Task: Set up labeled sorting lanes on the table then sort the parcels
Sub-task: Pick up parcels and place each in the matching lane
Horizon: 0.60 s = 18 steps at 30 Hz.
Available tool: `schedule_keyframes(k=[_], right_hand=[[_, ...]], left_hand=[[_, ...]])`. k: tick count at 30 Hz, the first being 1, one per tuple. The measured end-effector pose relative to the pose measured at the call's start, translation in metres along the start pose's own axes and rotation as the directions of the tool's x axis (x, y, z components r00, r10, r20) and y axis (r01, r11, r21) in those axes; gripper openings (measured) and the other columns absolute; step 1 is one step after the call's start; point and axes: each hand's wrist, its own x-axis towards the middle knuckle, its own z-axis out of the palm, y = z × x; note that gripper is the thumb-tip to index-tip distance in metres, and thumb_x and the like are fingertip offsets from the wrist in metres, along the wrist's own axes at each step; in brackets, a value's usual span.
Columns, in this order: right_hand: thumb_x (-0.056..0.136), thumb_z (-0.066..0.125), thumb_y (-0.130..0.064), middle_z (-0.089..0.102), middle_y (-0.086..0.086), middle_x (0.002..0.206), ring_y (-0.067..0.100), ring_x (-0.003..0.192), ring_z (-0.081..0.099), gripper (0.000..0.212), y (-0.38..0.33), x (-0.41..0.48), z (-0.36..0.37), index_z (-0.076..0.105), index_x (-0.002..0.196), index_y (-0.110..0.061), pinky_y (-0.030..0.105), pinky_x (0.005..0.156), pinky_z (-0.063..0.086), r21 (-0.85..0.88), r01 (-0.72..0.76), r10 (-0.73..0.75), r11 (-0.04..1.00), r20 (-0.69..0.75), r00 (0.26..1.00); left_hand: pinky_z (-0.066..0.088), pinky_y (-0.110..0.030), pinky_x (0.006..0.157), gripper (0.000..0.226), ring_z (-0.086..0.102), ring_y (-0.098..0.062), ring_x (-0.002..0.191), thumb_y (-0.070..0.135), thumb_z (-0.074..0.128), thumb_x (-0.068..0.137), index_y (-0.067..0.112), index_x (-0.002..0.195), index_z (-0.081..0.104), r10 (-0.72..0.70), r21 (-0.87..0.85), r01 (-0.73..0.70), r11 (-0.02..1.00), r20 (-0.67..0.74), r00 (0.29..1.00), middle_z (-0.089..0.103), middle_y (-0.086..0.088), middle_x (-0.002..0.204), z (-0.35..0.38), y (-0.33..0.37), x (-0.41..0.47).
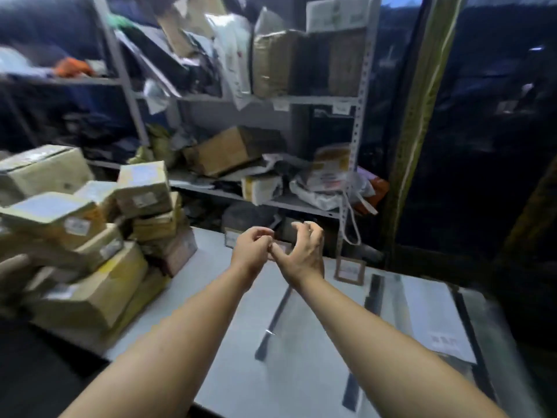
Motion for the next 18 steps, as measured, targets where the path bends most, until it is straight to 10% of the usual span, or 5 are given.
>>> schedule_keyframes(k=[9, 18], right_hand=[[0.084, 0.077, -0.048, 0.040, 0.006, 0.147, 0.024, 0.135, 0.040, 0.078, -0.178, 0.028, 0.186, 0.043, 0.148, -0.020, 0.033, 0.110, 0.036, 0.076, 0.174, -0.188, 0.982, 0.279, 0.942], [0.081, 0.076, -0.057, 0.030, 0.009, 0.159, 0.028, 0.145, 0.028, 0.099, -0.250, 0.073, 0.304, 0.024, 0.158, -0.021, 0.042, 0.118, 0.035, -0.052, 0.080, -0.067, 0.995, 0.205, 0.976]], left_hand=[[0.042, -0.027, 0.056, 0.025, 0.060, -0.022, 0.070, 0.000, 0.054, 0.092, 0.020, 0.083, 0.064, 0.027, 0.128, 0.017, 0.992, -0.332, 0.943, 0.065, -0.009, 0.079, -0.265, -0.021, 0.065], [0.060, -0.040, 0.074, 0.019, 0.068, -0.020, 0.081, 0.011, 0.054, 0.094, 0.025, 0.091, 0.067, 0.006, 0.122, 0.038, 0.992, -0.346, 0.938, 0.071, -0.005, 0.091, -0.377, -0.029, 0.143]])
